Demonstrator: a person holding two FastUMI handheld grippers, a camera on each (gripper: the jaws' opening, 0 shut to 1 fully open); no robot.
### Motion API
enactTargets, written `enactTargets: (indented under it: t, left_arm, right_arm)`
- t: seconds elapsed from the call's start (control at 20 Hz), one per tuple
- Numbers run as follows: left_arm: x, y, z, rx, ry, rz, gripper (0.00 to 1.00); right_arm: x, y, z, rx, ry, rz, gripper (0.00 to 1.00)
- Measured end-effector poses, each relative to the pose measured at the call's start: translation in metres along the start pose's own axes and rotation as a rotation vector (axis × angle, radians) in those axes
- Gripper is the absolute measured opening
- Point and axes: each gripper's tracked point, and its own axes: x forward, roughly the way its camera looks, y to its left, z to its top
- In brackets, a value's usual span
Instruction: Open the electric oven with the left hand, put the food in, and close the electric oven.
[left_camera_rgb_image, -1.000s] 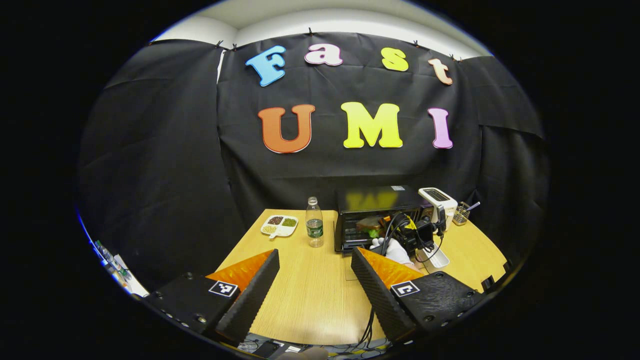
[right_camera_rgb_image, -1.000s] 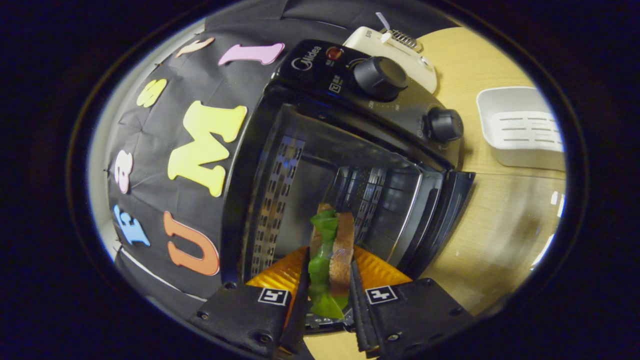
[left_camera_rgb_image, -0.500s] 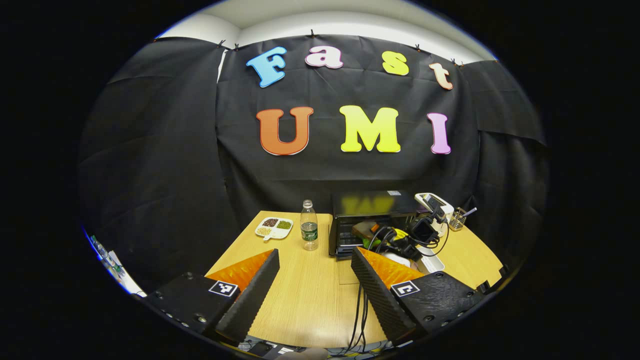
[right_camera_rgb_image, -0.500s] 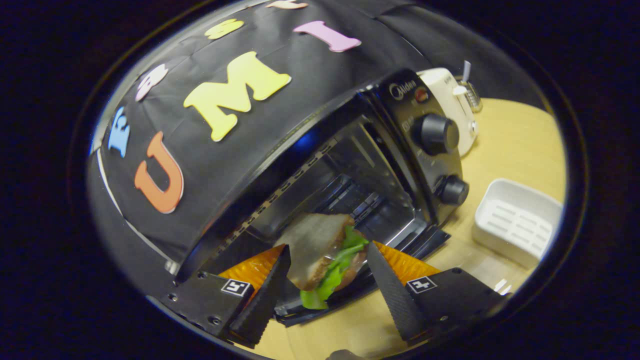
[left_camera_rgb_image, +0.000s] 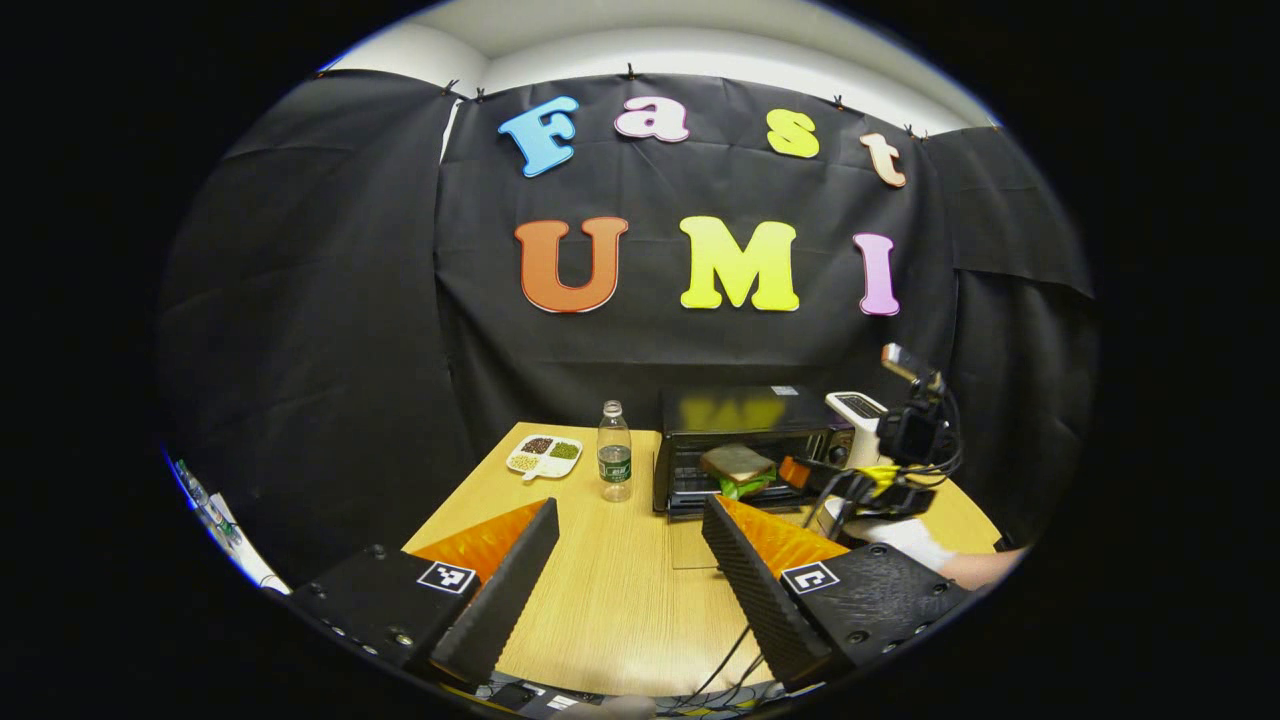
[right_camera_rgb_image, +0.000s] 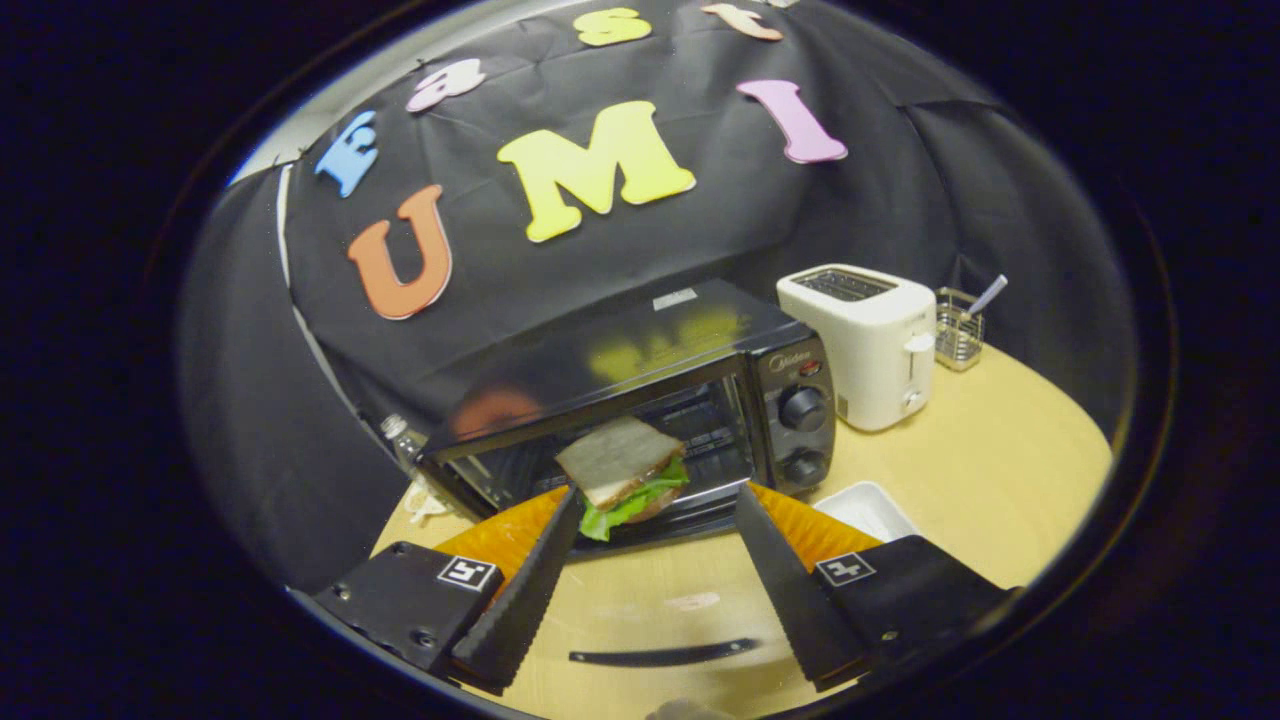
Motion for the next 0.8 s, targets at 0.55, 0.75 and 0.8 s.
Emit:
enactTargets:
  t: [0.55,0.75,0.8]
  left_arm:
    - [0.01,-0.065,-0.008,0.021,-0.002,-0.032,0.95]
    - [0.025,-0.1,-0.021,0.015,0.027,-0.03,0.95]
    - [0.027,-0.107,-0.023,0.008,0.036,-0.026,0.95]
  right_arm:
    - [-0.178,-0.09,0.073,-0.158,-0.113,0.007,1.0]
    - [-0.198,-0.125,0.075,-0.227,-0.091,0.008,1.0]
    - [-0.2,-0.136,0.077,-0.235,-0.092,0.01,0.9]
